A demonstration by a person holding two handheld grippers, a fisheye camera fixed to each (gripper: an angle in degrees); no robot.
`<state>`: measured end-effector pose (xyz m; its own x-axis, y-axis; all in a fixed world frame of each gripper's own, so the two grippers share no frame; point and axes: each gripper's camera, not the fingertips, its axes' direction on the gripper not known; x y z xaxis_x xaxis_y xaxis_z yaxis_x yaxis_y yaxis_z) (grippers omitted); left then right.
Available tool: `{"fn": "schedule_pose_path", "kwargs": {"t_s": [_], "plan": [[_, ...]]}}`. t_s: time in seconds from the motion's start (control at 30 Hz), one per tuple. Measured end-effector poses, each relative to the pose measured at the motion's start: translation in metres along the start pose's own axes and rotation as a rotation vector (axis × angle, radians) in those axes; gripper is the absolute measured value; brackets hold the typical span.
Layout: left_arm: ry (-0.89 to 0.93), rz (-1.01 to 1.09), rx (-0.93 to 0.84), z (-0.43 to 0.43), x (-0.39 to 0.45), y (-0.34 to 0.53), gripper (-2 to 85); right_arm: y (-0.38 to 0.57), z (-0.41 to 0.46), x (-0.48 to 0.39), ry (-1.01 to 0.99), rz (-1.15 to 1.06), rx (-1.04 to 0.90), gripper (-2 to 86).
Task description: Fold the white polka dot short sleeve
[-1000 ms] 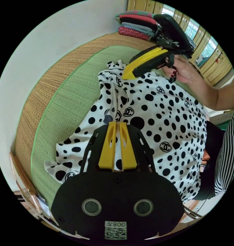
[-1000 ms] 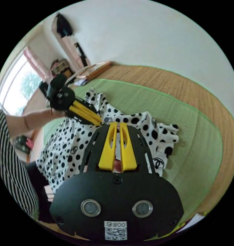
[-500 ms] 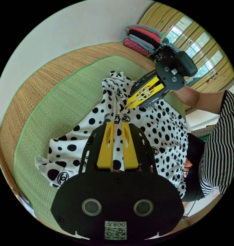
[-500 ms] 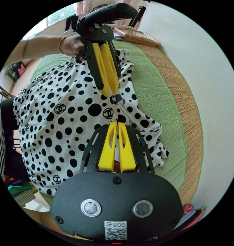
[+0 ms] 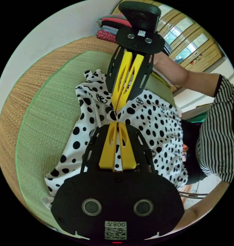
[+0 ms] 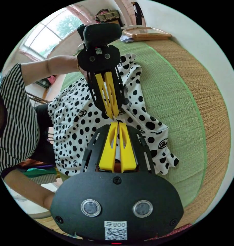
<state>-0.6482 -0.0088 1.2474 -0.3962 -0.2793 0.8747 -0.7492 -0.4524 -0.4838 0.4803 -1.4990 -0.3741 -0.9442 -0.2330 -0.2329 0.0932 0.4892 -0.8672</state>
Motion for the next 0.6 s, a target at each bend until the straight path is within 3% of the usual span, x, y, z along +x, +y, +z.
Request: {"fn": "schedule_pose_path", "kwargs": {"t_s": [0.2,0.43,0.6], "plan": [[0.327,-0.197,0.067,-0.003,-0.062,0.013,0.8,-0.013,-0.01,0.029,-0.052,0.082,-0.004,2.2],[0.38,-0.316,0.083,0.0,-0.086,0.029,0.7,-0.007,-0.009,0.029,0.054,0.185,-0.004,1.7],[0.386,-0.332,0.109,-0.003,-0.086,0.038,0.9,0.041,-0.043,0.017,0.157,0.34,0.225,0.4]]}}
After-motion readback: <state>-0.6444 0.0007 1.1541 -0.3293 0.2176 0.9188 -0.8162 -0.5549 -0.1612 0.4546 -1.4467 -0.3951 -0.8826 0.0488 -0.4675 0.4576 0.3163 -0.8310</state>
